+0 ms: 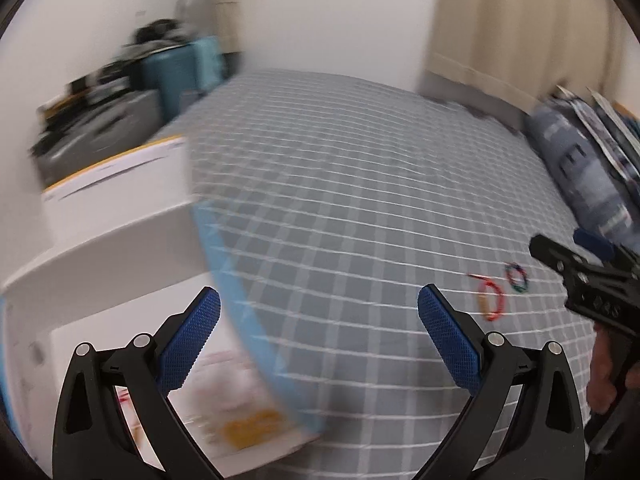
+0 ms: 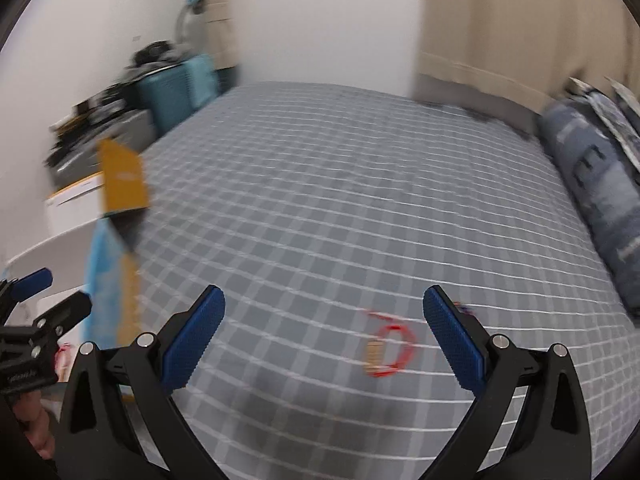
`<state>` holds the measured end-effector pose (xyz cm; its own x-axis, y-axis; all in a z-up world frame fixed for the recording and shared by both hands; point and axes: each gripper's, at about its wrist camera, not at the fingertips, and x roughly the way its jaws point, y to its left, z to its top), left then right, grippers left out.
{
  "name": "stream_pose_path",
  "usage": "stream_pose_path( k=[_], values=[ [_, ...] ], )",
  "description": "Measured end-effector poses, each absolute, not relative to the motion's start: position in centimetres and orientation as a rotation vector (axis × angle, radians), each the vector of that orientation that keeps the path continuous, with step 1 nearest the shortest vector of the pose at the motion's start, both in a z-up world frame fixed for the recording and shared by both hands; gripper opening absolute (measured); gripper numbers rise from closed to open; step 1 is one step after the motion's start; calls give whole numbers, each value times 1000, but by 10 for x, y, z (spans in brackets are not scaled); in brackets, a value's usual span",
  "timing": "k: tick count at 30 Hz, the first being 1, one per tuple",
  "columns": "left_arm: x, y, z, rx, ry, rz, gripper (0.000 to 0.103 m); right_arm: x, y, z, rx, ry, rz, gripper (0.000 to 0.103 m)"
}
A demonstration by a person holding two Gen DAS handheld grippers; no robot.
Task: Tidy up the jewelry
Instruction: 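Move both tools back over the bed toward the remaining bracelets, then grasp the red cord gold-bead bracelet with left tool while right tool grasps multicolour bead bracelet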
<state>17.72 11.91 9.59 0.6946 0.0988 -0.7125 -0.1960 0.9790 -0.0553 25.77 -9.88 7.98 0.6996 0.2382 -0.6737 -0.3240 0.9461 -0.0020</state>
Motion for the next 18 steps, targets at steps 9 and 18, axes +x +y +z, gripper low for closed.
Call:
stream_pose_path(
  k=[9, 18],
  values=[
    [258, 15, 53, -71, 855, -36, 97, 325, -194, 48, -74, 804, 158, 96],
    [309, -38, -17, -65, 974, -98, 96, 367, -228, -17, -77, 908, 114, 92]
  ],
)
